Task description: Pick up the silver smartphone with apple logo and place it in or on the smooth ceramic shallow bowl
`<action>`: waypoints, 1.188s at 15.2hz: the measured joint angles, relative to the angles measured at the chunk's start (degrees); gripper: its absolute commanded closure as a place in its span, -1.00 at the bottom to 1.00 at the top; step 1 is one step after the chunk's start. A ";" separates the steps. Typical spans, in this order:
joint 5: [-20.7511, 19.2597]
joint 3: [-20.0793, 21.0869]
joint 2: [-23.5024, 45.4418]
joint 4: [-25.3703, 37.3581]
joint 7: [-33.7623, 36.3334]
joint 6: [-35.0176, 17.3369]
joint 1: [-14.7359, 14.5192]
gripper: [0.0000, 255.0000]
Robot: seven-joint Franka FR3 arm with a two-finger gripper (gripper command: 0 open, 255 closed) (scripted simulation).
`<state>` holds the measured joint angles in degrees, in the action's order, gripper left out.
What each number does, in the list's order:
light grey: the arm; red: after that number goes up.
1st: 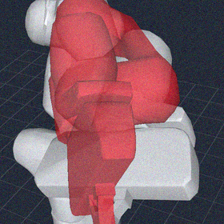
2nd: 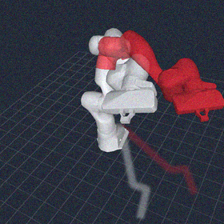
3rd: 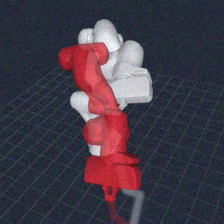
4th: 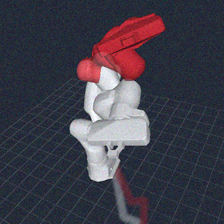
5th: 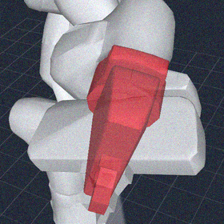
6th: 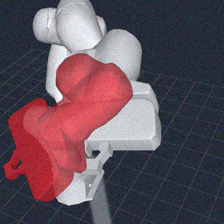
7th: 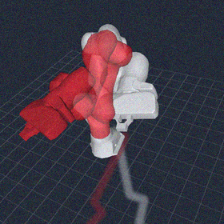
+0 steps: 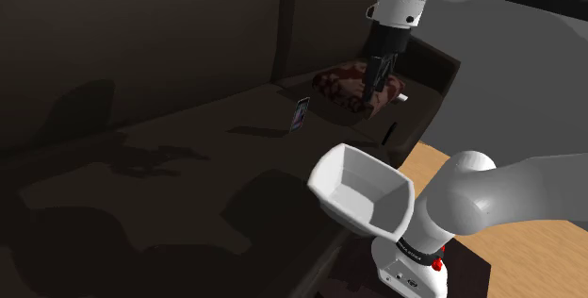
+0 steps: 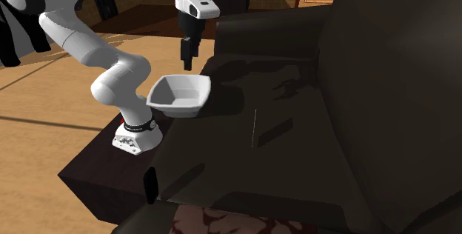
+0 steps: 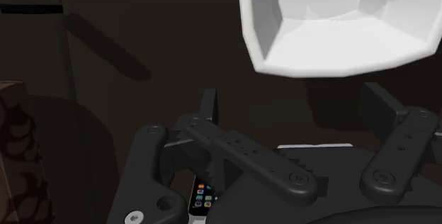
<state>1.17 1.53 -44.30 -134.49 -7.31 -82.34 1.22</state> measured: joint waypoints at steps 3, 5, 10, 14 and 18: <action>0.06 0.01 1.35 -0.50 0.71 -2.28 0.42 -1.00; 0.47 0.48 4.52 -0.62 2.26 -6.26 0.86 -1.00; 0.78 0.87 12.84 -0.20 5.64 -16.18 2.28 -1.00; 0.88 1.08 19.50 1.10 8.46 -23.23 3.31 -1.00; 0.59 0.66 27.11 4.69 10.68 -28.96 4.56 -1.00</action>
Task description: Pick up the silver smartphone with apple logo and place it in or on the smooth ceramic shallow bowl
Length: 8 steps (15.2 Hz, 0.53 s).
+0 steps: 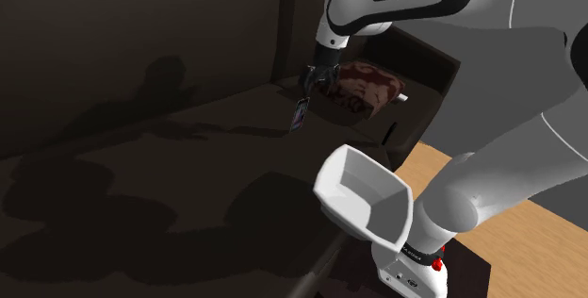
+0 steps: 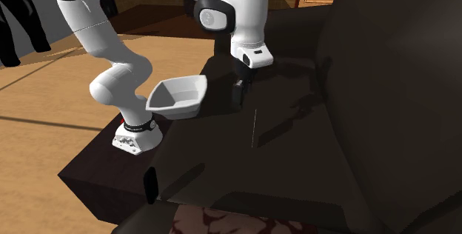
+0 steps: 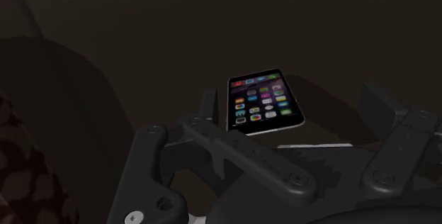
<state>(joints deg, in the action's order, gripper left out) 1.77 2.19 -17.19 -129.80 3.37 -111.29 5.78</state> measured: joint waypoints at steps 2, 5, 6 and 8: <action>-0.14 -0.16 4.33 2.03 1.23 -3.13 0.51 -1.00; -0.20 -0.25 7.83 3.27 2.55 -6.17 0.85 -1.00; -0.21 -0.30 8.17 2.91 2.59 -6.94 0.90 -1.00; -0.23 -0.35 8.94 2.12 2.58 -8.57 0.95 -1.00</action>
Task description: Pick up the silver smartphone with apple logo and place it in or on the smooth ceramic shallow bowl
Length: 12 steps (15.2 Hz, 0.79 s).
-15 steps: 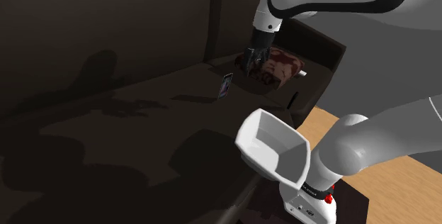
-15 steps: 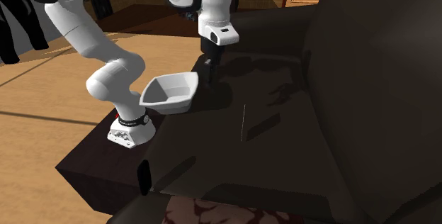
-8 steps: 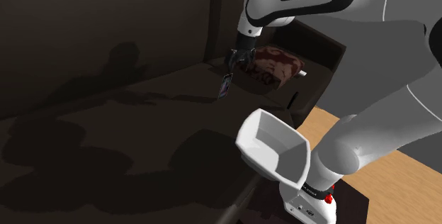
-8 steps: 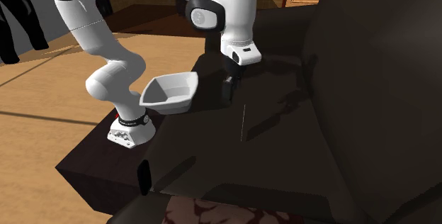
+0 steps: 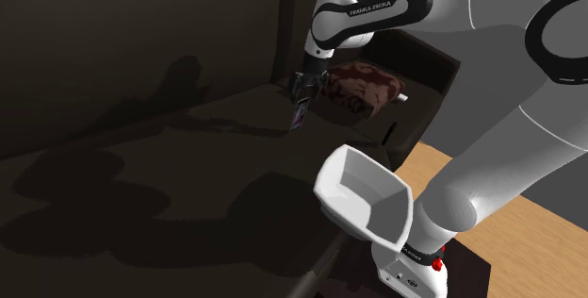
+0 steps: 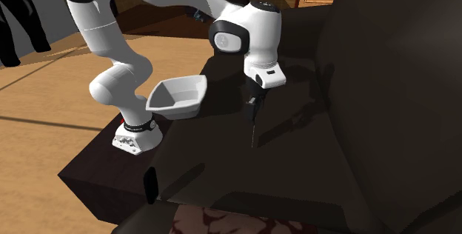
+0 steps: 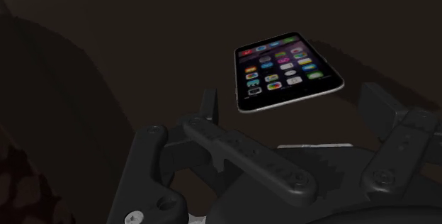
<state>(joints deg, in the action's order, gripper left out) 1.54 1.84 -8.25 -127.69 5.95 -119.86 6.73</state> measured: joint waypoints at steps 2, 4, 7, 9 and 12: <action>0.02 0.06 0.63 -0.80 0.09 -1.45 -0.02 -1.00; 0.03 0.17 1.30 -1.74 0.22 -3.05 -0.07 -1.00; 0.03 0.17 1.42 -2.04 0.20 -3.49 -0.06 -1.00; 0.04 0.18 1.43 -2.06 0.20 -3.54 -0.06 -1.00; 0.04 0.19 1.40 -2.04 0.20 -3.56 -0.05 1.00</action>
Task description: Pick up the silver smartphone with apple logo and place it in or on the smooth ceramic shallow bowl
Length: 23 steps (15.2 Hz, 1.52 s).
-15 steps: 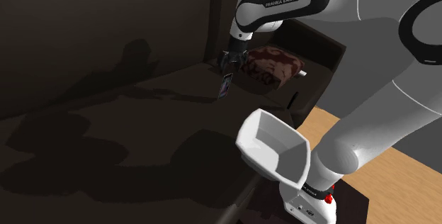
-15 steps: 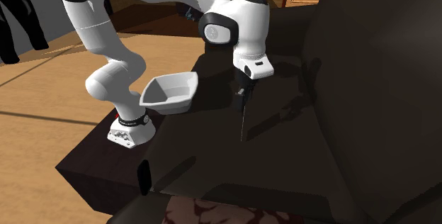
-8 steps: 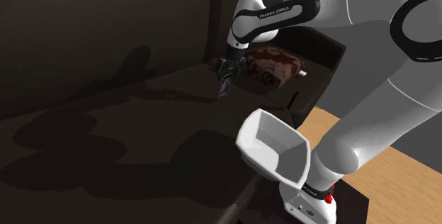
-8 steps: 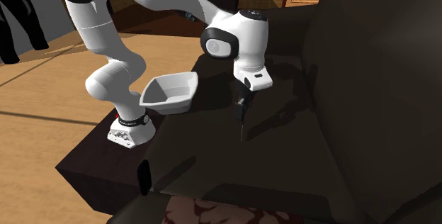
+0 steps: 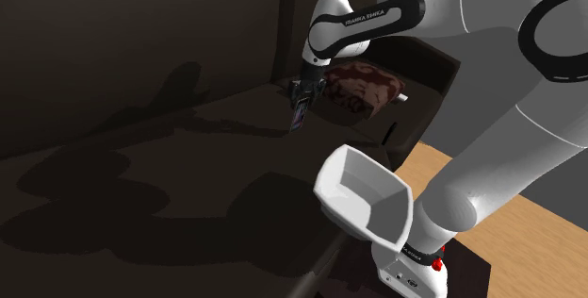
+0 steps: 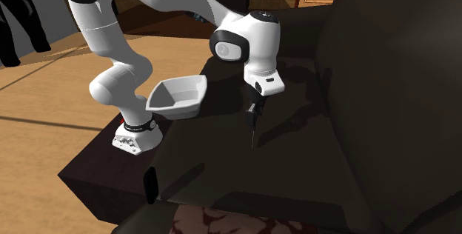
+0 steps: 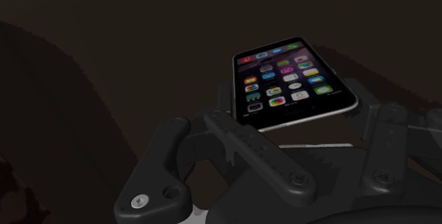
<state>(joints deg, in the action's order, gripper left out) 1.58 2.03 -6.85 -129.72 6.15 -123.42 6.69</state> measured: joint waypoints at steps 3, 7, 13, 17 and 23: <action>0.00 0.00 0.02 0.00 0.00 0.01 0.00 1.00; -0.01 0.00 0.04 0.01 0.01 -0.01 0.01 1.00; -0.01 -0.02 -0.92 1.46 0.00 2.42 0.03 1.00; -0.03 -0.02 -1.75 3.58 0.05 5.37 0.05 1.00; -0.02 -0.05 -3.23 6.76 0.11 10.04 0.09 1.00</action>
<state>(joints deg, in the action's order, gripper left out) 1.56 1.98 -10.08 -122.96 6.26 -113.39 6.78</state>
